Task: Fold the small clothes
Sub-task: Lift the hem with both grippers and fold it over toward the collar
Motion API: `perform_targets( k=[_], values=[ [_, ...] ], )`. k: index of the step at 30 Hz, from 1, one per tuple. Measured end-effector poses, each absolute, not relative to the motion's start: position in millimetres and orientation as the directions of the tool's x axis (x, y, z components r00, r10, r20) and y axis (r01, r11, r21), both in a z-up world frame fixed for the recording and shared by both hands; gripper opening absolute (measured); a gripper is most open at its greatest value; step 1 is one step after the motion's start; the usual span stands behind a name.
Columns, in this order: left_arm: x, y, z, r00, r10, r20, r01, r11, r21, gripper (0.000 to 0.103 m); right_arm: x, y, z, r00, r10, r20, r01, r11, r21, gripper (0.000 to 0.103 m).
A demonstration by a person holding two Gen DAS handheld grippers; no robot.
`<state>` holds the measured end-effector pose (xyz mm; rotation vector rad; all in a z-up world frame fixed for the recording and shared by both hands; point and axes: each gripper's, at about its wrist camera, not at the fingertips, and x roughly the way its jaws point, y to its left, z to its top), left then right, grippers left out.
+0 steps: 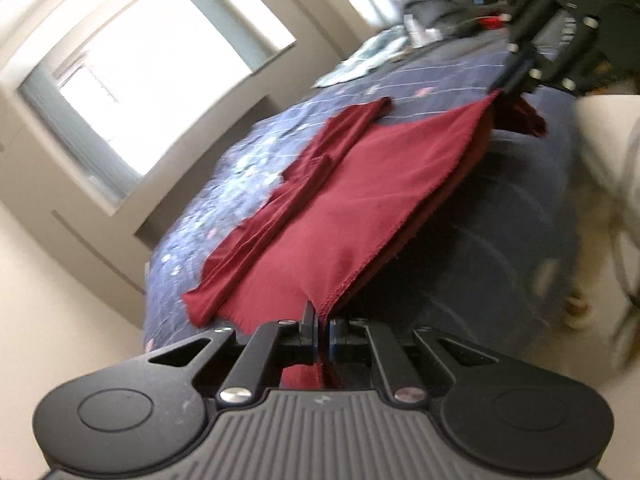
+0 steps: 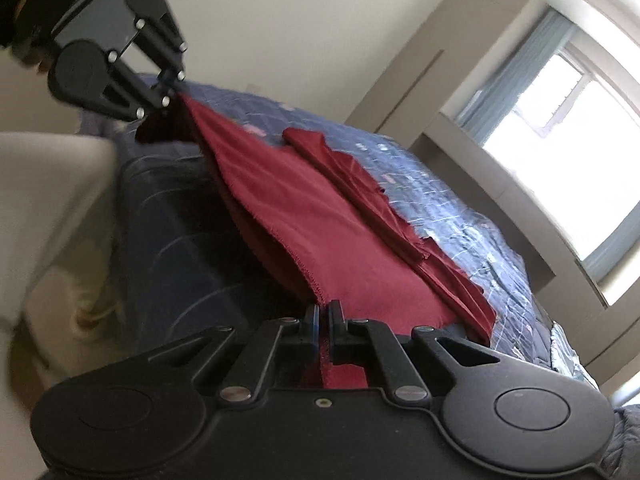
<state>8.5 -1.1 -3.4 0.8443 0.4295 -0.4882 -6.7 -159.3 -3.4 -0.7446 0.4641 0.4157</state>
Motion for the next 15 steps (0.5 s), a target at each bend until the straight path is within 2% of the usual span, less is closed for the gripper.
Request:
perform_targets(
  k=[3,8,15],
  values=[
    [-21,1,5,0.760,-0.266,-0.593,0.629,0.533,0.566,0.004,-36,-163,9,0.770,0.219,-0.600,-0.577,0.640,-0.507,0.003],
    [-57,7,21,0.678,-0.294,-0.674,0.704,0.522,0.481,0.004,-69,-168,28,0.647,0.279,-0.710,-0.676,0.640,-0.364,0.003],
    [-17,17,62,0.682,-0.299,-0.668,0.627,0.709,0.322,0.005,-40,-177,57,0.624,0.334,-0.707,-0.688,0.664,-0.294,0.003]
  ],
)
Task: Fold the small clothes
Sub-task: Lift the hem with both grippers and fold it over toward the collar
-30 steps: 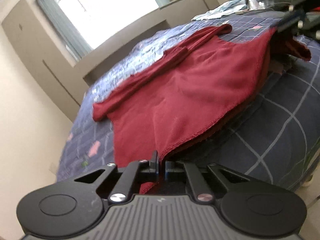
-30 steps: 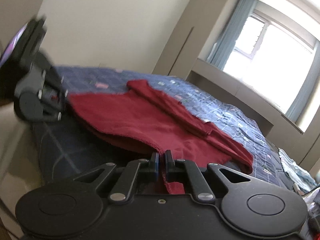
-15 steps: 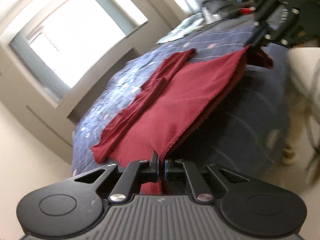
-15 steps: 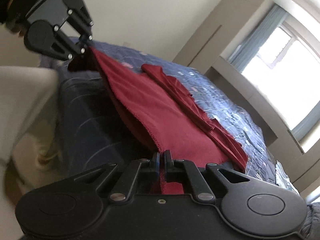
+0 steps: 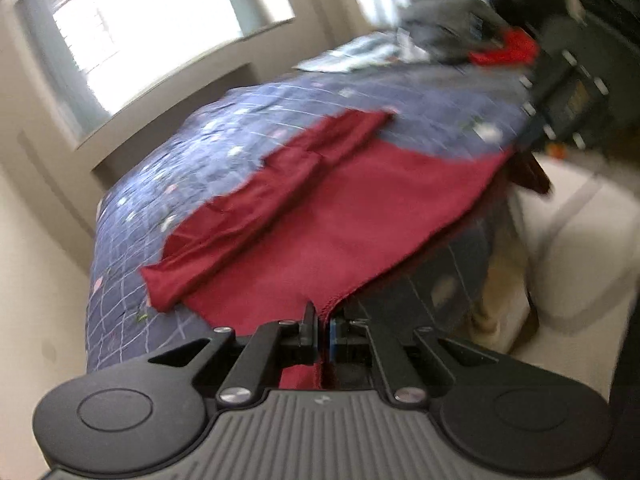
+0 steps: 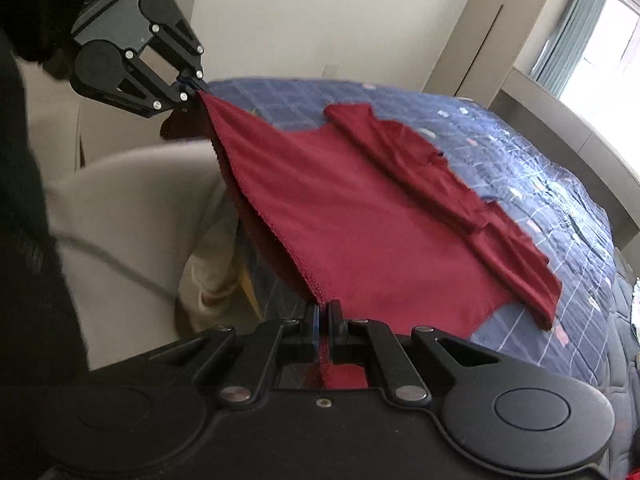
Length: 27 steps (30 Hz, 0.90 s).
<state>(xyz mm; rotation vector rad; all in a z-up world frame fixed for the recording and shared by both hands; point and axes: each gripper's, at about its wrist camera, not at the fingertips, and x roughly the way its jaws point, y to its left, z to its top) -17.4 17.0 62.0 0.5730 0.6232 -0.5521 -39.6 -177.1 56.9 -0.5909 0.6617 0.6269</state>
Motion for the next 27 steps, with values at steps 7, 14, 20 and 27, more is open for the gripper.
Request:
perform_targets(
  k=[7,14,20,27],
  values=[
    [67,10,107,0.746,-0.280,-0.604,0.547,0.775,0.316,0.005,43,-190,113,0.726,0.301,-0.618,-0.619,0.678,-0.397,0.004],
    [181,-15,121,0.757,-0.229,-0.612,0.513,0.789,0.339,0.005,152,-199,131,0.787,0.233,-0.572,-0.563,0.651,-0.509,0.005],
    [287,-23,83,0.681,-0.191,-0.707,0.532,0.792,0.298,0.006,252,-208,108,0.759,0.209,-0.617,-0.579,0.651,-0.491,0.005],
    [395,-16,-1,0.509,-0.201,-0.837,0.610,0.770,0.186,0.006,364,-219,37,0.665,0.195,-0.721,-0.630,0.666,-0.401,0.005]
  ],
)
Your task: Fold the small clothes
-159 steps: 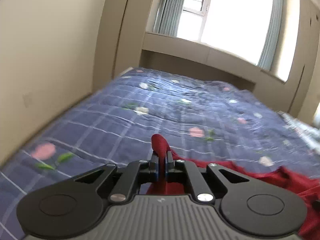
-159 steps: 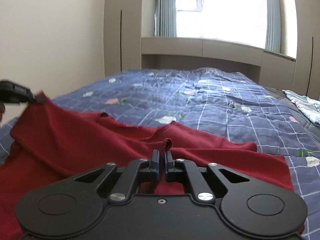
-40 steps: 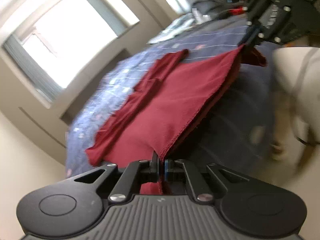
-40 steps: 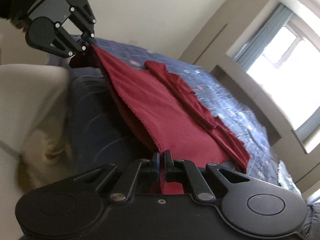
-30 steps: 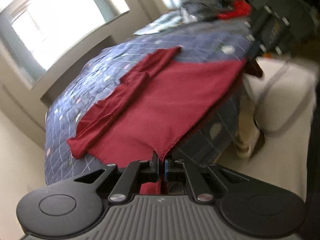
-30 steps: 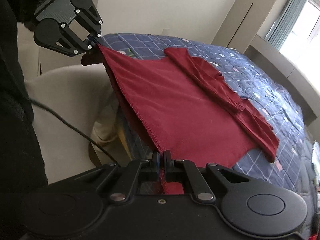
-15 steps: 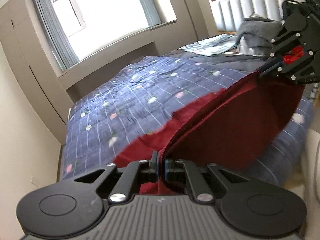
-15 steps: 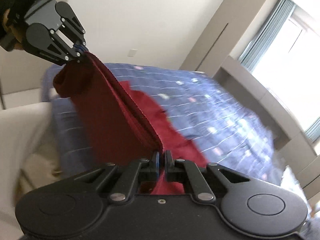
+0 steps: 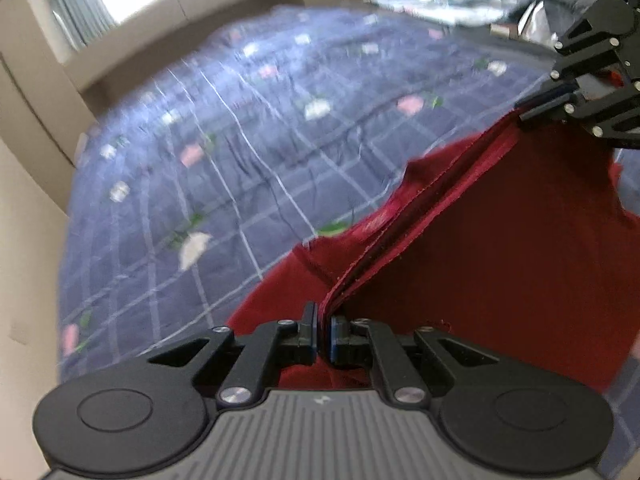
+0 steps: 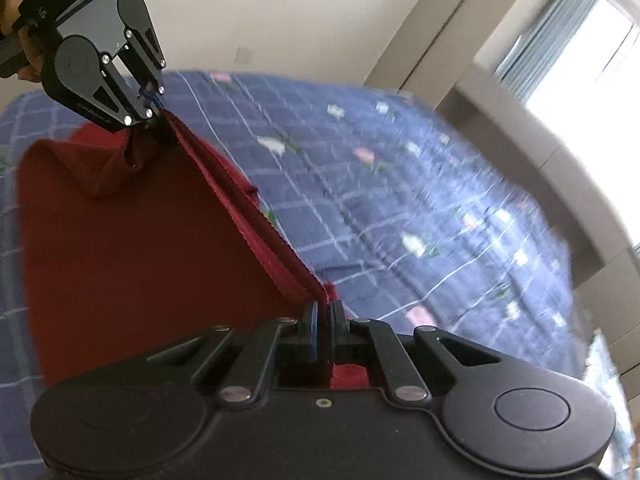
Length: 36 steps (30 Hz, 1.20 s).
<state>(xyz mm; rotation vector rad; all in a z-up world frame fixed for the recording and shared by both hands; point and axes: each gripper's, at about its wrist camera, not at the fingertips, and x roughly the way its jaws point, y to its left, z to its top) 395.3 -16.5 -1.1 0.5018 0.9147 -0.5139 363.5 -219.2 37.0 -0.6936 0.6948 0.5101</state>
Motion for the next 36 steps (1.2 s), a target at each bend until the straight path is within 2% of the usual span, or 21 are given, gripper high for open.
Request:
perform_targets(
  k=[3,6,9,10,11,12,13,14,16,17,19,22,25,28,36],
  values=[
    [428,-12,-27,0.430,-0.234,-0.872,0.643,0.758,0.114,0.009,397,-220,7,0.629,0.184,-0.756,-0.636,0.681,-0.364,0.005],
    [453,-3,-49,0.349,-0.280,-0.894,0.667,0.744,0.028,0.020,418,-224,-18,0.610,0.164,-0.775,-0.622,0.704,-0.341,0.004],
    [467,8,-55,0.309,-0.329,-0.892,0.681,0.732,-0.035,0.036,434,-237,-33,0.599,0.168,-0.783,-0.601,0.741,-0.301,0.004],
    [471,15,-55,0.301,-0.352,-0.886,0.678,0.732,-0.061,0.044,435,-241,-36,0.601,0.173,-0.780,-0.595,0.749,-0.292,0.004],
    [474,20,-53,0.300,-0.366,-0.881,0.670,0.738,-0.079,0.059,437,-246,-39,0.604,0.183,-0.776,-0.592,0.755,-0.283,0.004],
    [478,24,-52,0.299,-0.373,-0.878,0.662,0.744,-0.091,0.068,437,-250,-40,0.607,0.196,-0.770,-0.589,0.761,-0.271,0.004],
    [481,31,-51,0.297,-0.378,-0.877,0.646,0.755,-0.107,0.091,436,-254,-40,0.616,0.207,-0.760,-0.580,0.772,-0.260,0.007],
    [484,38,-51,0.291,-0.379,-0.878,0.629,0.768,-0.123,0.103,437,-259,-39,0.629,0.215,-0.747,-0.563,0.789,-0.247,0.012],
    [490,50,-47,0.290,-0.410,-0.865,0.605,0.778,-0.167,0.101,436,-268,-36,0.662,0.221,-0.716,-0.523,0.821,-0.230,0.031],
    [491,59,-45,0.296,-0.436,-0.850,0.584,0.787,-0.200,0.101,435,-273,-34,0.676,0.224,-0.702,-0.505,0.834,-0.220,0.034],
    [495,78,-41,0.324,-0.485,-0.812,0.520,0.809,-0.276,0.102,432,-283,-30,0.703,0.215,-0.678,-0.457,0.867,-0.199,0.054],
    [496,101,-36,0.373,-0.539,-0.755,0.404,0.827,-0.391,0.102,425,-295,-24,0.729,0.211,-0.652,-0.408,0.898,-0.165,0.073],
    [480,108,-25,0.431,-0.556,-0.711,0.362,0.828,-0.428,0.102,413,-306,-17,0.734,0.233,-0.638,-0.382,0.918,-0.103,0.083],
    [455,97,-19,0.471,-0.536,-0.700,0.406,0.837,-0.367,0.102,394,-310,-13,0.728,0.269,-0.631,-0.373,0.927,-0.036,0.092],
    [367,35,-18,0.495,-0.521,-0.696,0.561,0.803,-0.202,0.103,359,-302,-26,0.711,0.279,-0.645,-0.361,0.932,0.005,0.095]
  ],
)
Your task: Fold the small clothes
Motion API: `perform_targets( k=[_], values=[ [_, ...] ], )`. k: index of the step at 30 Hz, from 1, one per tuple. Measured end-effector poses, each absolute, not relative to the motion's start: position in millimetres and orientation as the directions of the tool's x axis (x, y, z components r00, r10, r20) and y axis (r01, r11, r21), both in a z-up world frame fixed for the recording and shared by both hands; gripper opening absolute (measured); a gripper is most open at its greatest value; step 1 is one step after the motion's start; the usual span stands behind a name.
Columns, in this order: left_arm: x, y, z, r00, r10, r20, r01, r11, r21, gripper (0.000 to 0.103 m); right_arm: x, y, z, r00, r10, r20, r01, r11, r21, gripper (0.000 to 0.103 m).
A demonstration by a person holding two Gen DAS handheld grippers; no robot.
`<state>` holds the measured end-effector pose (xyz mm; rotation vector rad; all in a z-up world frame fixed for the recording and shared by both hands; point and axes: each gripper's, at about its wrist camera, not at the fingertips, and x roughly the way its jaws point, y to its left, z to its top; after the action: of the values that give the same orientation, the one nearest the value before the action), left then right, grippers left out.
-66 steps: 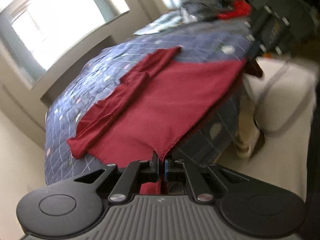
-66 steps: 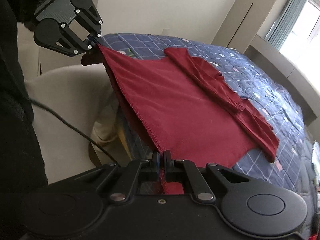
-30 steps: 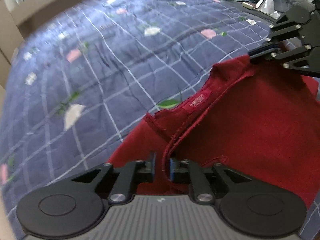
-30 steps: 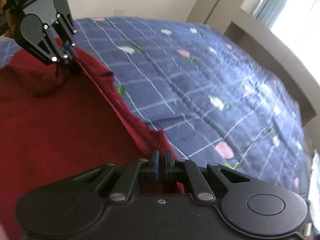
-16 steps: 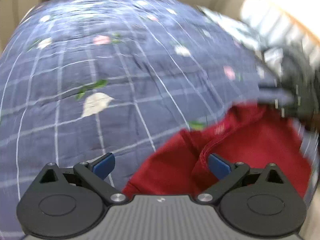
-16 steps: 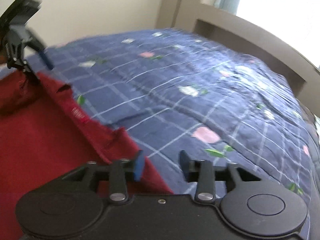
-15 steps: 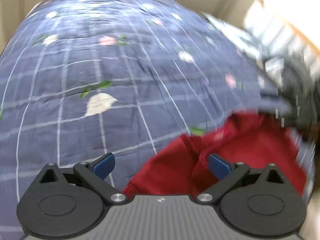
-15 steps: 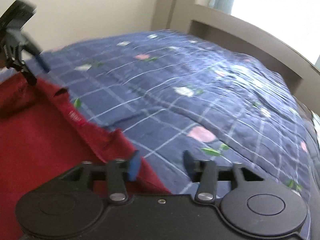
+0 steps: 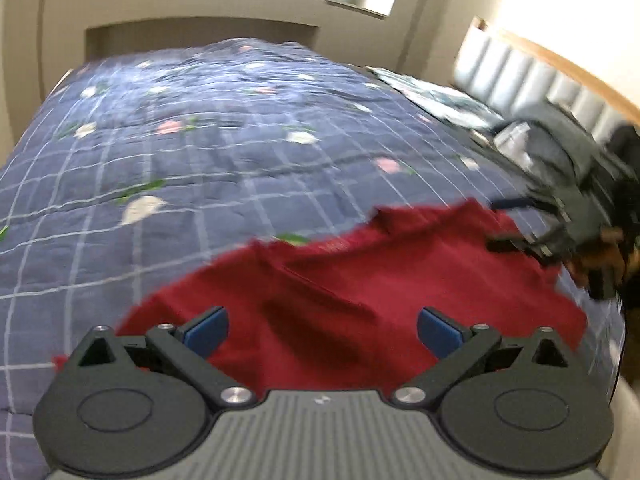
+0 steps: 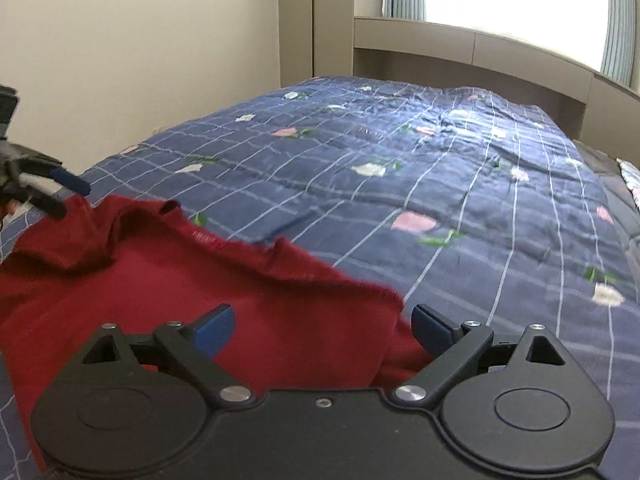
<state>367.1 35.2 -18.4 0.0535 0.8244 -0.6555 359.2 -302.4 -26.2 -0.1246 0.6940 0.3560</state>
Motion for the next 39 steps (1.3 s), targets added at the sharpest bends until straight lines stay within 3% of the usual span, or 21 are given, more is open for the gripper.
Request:
perform_targets(
  k=[5,7,10,14,17,18,19,25,31,33,34,35,37,39],
  values=[
    [339,-3,-31,0.545,-0.432,-0.719,0.599,0.800,-0.027,0.099,363,-303,-37,0.727,0.235,-0.645,-0.295,0.955,0.016,0.090],
    [337,-15,-36,0.565,-0.388,-0.728,0.603,0.796,0.044,0.092,365,-302,-39,0.732,0.225,-0.643,-0.287,0.958,0.008,0.081],
    [342,-22,-41,0.588,-0.329,-0.739,0.581,0.808,0.103,0.070,367,-300,-41,0.740,0.215,-0.637,-0.283,0.959,-0.005,0.069],
    [352,-11,-40,0.590,-0.314,-0.744,0.533,0.844,0.067,0.016,366,-301,-42,0.754,0.202,-0.626,-0.263,0.965,-0.005,0.048],
    [354,4,-31,0.629,-0.314,-0.711,0.491,0.870,0.051,0.008,366,-305,-41,0.758,0.222,-0.614,-0.267,0.963,0.018,0.026],
    [356,9,-27,0.648,-0.315,-0.694,0.475,0.879,0.045,0.007,365,-304,-39,0.762,0.228,-0.607,-0.272,0.962,0.020,0.016],
    [357,14,-21,0.669,-0.309,-0.676,0.455,0.890,0.043,0.007,364,-303,-37,0.769,0.227,-0.597,-0.275,0.961,0.011,0.014],
    [384,45,-6,0.748,-0.238,-0.620,0.326,0.945,0.031,0.007,374,-292,-28,0.824,0.169,-0.540,-0.240,0.969,-0.062,0.011],
    [420,61,-47,0.672,-0.226,-0.706,0.242,0.967,-0.080,0.008,398,-288,-47,0.803,0.135,-0.581,-0.215,0.974,-0.070,0.012],
    [423,67,-57,0.663,-0.235,-0.711,0.218,0.969,-0.118,0.016,399,-286,-51,0.805,0.123,-0.581,-0.212,0.973,-0.089,0.015],
    [424,71,-58,0.666,-0.243,-0.706,0.200,0.969,-0.145,0.024,398,-286,-51,0.806,0.117,-0.581,-0.210,0.973,-0.096,0.018],
    [425,76,-58,0.665,-0.253,-0.703,0.184,0.967,-0.173,0.040,398,-286,-51,0.807,0.112,-0.580,-0.209,0.972,-0.104,0.020],
    [426,86,-56,0.669,-0.274,-0.691,0.157,0.961,-0.228,0.055,396,-288,-49,0.813,0.095,-0.574,-0.200,0.972,-0.123,0.035],
    [424,93,-50,0.697,-0.235,-0.678,0.113,0.969,-0.220,0.073,393,-291,-46,0.821,0.074,-0.566,-0.186,0.972,-0.143,0.042]
  ],
)
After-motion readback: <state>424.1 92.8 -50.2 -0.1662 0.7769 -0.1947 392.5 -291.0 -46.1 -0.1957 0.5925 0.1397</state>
